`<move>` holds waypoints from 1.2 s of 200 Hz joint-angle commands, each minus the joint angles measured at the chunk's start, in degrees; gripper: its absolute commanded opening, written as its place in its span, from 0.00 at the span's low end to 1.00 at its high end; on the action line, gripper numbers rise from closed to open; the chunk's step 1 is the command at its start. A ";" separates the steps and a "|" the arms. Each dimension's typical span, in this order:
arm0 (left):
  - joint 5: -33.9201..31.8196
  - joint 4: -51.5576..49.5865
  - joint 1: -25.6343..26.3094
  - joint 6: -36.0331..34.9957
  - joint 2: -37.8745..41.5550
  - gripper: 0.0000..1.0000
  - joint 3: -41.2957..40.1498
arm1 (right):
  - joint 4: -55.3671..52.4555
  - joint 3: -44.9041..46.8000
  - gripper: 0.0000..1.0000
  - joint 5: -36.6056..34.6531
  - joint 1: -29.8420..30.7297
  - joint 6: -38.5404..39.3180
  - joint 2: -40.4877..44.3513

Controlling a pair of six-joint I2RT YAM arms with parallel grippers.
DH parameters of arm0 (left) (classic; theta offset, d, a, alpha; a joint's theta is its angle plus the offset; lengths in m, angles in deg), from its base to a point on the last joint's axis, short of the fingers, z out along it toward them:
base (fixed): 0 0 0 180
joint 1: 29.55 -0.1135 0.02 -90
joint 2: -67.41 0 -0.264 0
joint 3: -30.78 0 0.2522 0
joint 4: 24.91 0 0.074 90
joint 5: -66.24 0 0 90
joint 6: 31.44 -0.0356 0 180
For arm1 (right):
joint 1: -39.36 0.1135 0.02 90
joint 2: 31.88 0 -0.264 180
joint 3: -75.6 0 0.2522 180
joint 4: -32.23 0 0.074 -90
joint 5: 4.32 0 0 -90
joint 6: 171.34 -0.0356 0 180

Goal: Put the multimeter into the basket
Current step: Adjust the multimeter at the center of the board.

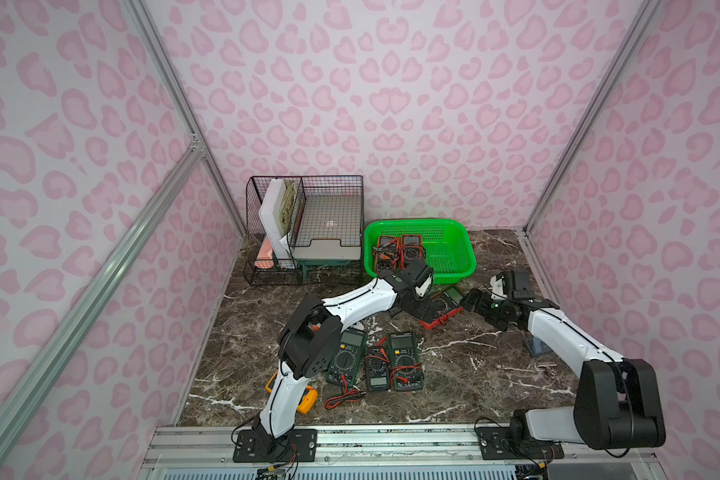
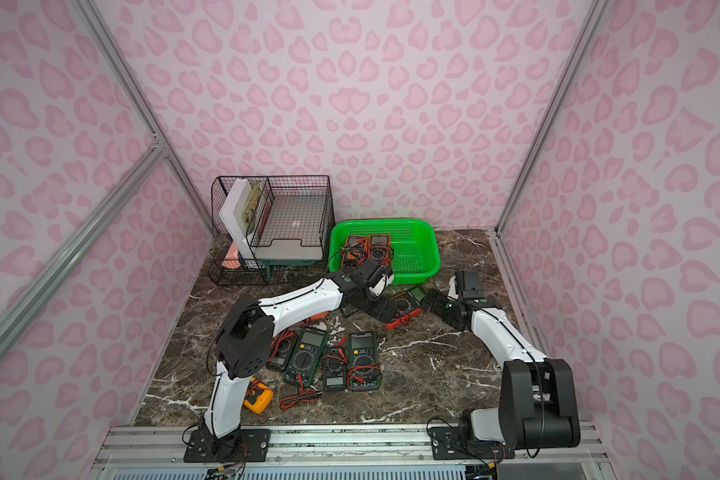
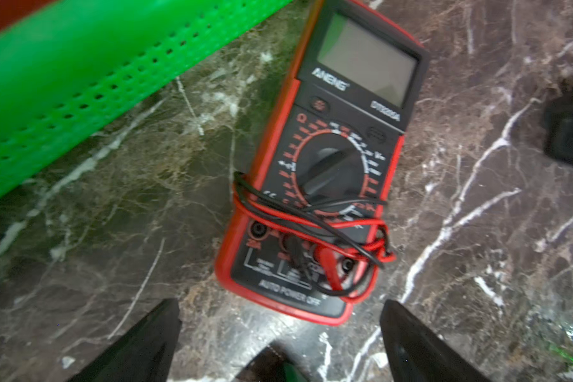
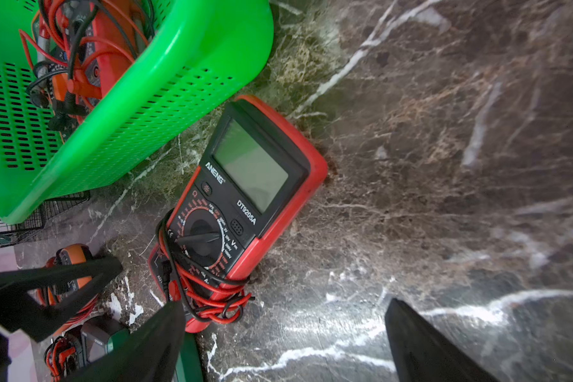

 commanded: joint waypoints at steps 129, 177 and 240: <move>7.69 5.08 3.25 2.91 -1.78 0.99 -1.22 | -4.15 5.25 0.99 -1.82 2.00 -4.31 11.66; 6.26 9.47 9.13 8.19 0.86 0.99 -6.06 | -5.56 5.56 0.99 -2.66 1.71 -2.63 13.92; -1.38 6.48 11.81 14.46 7.14 0.99 -8.82 | -4.56 6.74 0.99 -4.32 1.20 -2.36 14.58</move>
